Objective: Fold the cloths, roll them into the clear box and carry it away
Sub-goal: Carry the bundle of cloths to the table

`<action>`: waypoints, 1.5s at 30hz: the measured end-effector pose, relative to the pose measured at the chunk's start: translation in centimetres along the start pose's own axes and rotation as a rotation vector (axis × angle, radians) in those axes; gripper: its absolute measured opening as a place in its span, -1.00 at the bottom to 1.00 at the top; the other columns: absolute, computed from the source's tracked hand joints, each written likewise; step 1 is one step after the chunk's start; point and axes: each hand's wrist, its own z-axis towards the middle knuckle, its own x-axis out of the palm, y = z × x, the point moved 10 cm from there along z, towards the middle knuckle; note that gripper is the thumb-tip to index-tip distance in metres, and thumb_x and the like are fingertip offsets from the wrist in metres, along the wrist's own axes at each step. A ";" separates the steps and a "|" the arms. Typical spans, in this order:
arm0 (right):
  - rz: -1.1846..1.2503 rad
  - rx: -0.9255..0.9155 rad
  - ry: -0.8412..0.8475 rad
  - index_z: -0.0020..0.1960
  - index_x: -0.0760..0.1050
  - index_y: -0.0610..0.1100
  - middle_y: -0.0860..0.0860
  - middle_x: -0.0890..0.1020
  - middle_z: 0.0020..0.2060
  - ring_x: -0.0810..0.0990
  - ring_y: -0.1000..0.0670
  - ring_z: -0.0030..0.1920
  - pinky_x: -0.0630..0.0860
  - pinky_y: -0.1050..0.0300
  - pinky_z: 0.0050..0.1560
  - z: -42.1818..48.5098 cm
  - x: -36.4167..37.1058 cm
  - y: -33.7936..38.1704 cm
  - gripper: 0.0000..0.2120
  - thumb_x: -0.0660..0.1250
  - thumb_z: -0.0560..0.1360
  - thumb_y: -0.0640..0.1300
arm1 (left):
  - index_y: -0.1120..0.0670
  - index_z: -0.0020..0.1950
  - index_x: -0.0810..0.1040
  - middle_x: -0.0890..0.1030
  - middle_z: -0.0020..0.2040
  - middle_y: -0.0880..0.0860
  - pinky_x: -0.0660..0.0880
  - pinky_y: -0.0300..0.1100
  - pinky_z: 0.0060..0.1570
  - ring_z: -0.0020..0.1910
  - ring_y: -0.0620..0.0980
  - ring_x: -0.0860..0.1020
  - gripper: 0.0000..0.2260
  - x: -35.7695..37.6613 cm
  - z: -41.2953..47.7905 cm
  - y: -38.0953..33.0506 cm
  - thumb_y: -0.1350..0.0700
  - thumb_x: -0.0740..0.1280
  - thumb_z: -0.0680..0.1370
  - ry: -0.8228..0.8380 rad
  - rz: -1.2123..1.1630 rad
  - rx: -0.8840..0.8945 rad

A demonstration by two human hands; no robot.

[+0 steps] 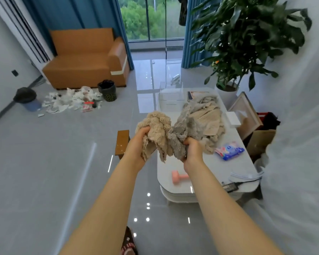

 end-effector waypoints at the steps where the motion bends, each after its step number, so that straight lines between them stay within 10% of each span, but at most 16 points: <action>1: 0.048 -0.017 -0.040 -0.05 0.53 -0.10 -0.09 0.56 -0.22 0.48 -0.05 -0.26 0.39 0.19 -0.32 1.4 1.4 -0.2 -0.74 0.15 0.37 -0.29 | 0.14 0.20 0.57 0.66 0.03 0.13 0.57 -0.15 -0.13 -0.05 0.01 0.64 -0.73 -1.2 2.0 -1.3 0.06 0.23 0.58 0.000 0.025 -0.010; 9: 0.306 -0.070 -0.321 0.00 0.54 -0.18 -0.06 0.53 -0.24 0.48 -0.03 -0.28 0.40 0.24 -0.38 11.2 11.5 -0.3 -0.70 0.12 0.40 -0.37 | 0.16 0.19 0.58 0.65 0.05 0.15 0.54 -0.10 -0.01 0.03 0.06 0.62 -0.72 -5.9 18.0 -12.2 0.05 0.27 0.56 0.079 0.173 -0.100; 22: 0.510 -0.108 -0.716 0.00 0.42 -0.17 -0.02 0.47 -0.19 0.41 -0.02 -0.32 0.31 0.22 -0.40 31.4 11.6 3.6 -0.70 0.11 0.38 -0.44 | 0.13 0.13 0.59 0.66 0.05 0.12 0.56 -0.06 0.04 0.06 0.08 0.61 -0.81 2.9 45.4 -10.7 0.13 0.29 0.56 0.322 0.477 -0.285; 28: 0.496 -0.166 -0.894 0.08 0.43 -0.07 0.03 0.55 -0.16 0.53 -0.07 -0.13 0.52 0.03 0.00 39.6 9.8 7.0 -0.69 0.23 0.43 -0.37 | 0.05 -0.03 0.62 0.67 -0.10 0.07 0.50 -0.05 -0.03 -0.04 0.12 0.60 -0.86 10.7 57.2 -10.9 0.09 0.44 0.44 0.502 0.902 -0.210; 35: 0.266 0.022 -0.974 -0.13 0.44 -0.03 -0.13 0.61 -0.10 0.60 -0.18 -0.07 0.59 -0.26 -0.02 41.7 6.0 8.2 -0.82 0.41 0.35 -0.21 | 0.13 0.09 0.58 0.64 -0.14 0.11 0.38 -0.21 -0.38 -0.32 0.01 0.51 -0.78 19.8 59.9 -8.9 0.02 0.37 0.53 0.788 1.134 -0.189; 40: 0.242 0.050 -1.107 -0.03 0.48 -0.10 -0.04 0.57 -0.21 0.57 -0.16 -0.10 0.59 -0.17 0.02 38.8 4.9 9.3 -0.78 0.37 0.37 -0.30 | 0.14 0.17 0.55 0.63 0.02 0.13 0.42 -0.22 -0.38 -0.12 0.08 0.57 -0.68 24.1 60.4 -5.3 -0.05 0.33 0.54 0.911 1.243 -0.206; 45: 0.254 0.095 -1.257 0.25 0.42 -0.20 -0.18 0.57 0.08 0.55 -0.20 0.09 0.54 -0.13 0.14 38.4 4.8 8.3 -0.57 0.34 0.39 -0.30 | 0.12 -0.24 0.35 0.40 -0.31 0.13 0.31 -0.27 -0.54 -0.42 0.04 0.39 -0.77 26.7 61.8 -2.9 0.06 0.27 0.55 0.991 1.400 -0.231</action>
